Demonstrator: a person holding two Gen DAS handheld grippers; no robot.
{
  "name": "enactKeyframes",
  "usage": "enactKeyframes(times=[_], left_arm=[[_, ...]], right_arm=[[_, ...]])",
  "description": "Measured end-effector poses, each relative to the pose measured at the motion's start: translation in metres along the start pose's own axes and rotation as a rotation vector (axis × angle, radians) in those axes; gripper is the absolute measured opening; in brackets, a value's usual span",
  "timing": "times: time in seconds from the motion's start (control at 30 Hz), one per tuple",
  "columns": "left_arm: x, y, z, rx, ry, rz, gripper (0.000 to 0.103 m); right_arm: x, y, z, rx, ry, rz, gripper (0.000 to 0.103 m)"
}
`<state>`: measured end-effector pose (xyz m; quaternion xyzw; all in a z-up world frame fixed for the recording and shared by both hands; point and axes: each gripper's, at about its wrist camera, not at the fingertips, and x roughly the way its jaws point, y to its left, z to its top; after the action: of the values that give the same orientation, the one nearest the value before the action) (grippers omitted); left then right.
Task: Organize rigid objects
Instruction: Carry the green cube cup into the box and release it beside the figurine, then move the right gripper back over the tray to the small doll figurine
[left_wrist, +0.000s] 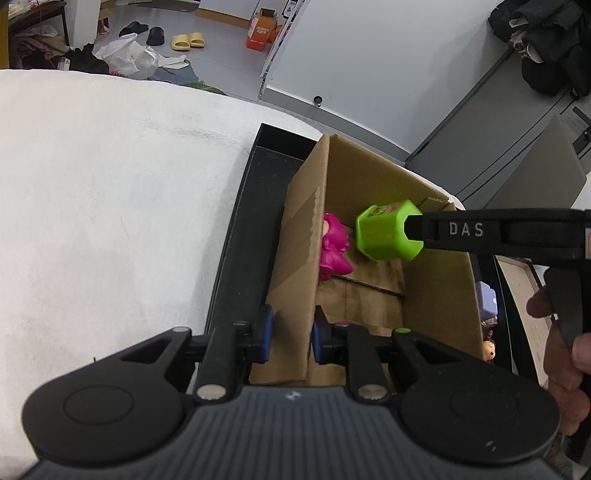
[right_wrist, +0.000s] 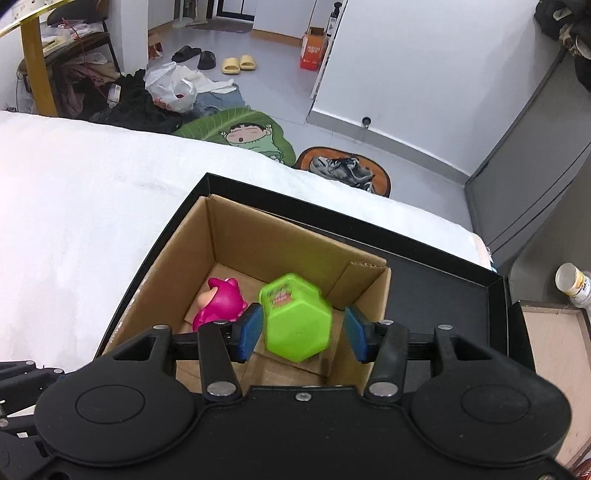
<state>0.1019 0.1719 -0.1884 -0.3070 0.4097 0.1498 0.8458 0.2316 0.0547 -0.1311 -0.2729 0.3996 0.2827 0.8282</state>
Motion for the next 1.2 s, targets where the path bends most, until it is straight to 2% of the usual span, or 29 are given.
enactKeyframes(times=[0.5, 0.57, 0.7, 1.2], left_arm=[[-0.001, 0.001, 0.0, -0.001, 0.0, -0.002, 0.02], [-0.001, 0.001, 0.0, -0.001, 0.001, -0.002, 0.02], [-0.001, 0.001, 0.0, -0.003, 0.002, -0.003, 0.02], [-0.002, -0.002, -0.001, 0.009, -0.006, 0.006, 0.019]], right_arm=[[-0.028, -0.019, -0.01, 0.01, -0.005, 0.008, 0.053], [-0.032, -0.024, -0.01, 0.031, 0.006, 0.016, 0.057], [-0.037, -0.036, -0.015, 0.092, 0.052, 0.053, 0.058], [-0.055, -0.082, -0.041, 0.121, 0.063, 0.008, 0.062]])
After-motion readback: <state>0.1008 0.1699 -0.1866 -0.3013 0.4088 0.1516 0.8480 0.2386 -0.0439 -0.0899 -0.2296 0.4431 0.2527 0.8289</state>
